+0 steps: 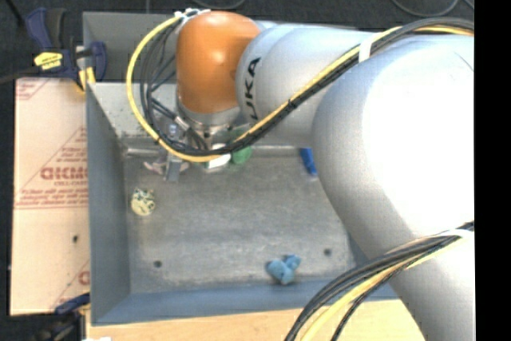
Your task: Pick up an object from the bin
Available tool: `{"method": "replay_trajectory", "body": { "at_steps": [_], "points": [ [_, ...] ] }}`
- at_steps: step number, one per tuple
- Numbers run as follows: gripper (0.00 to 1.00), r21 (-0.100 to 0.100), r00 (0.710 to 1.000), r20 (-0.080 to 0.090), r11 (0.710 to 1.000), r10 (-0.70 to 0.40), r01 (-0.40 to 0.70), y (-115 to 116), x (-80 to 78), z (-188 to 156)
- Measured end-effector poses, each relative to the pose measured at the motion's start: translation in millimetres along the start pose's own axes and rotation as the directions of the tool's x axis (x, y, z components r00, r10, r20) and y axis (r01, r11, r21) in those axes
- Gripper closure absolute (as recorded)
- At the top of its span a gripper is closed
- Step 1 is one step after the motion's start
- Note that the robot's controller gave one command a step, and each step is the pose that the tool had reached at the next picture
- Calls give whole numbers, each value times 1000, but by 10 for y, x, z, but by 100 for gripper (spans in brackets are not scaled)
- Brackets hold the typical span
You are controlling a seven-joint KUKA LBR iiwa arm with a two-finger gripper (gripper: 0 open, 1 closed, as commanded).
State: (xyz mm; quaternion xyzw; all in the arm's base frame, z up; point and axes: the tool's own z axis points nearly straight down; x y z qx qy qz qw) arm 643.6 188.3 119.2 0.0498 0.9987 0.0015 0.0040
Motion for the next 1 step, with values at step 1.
{"method": "replay_trajectory", "body": {
  "at_steps": [1],
  "points": [
    [100, -2, 1000, 5, 1000, 0, 0, 3, -14, -131]
  ]
}}
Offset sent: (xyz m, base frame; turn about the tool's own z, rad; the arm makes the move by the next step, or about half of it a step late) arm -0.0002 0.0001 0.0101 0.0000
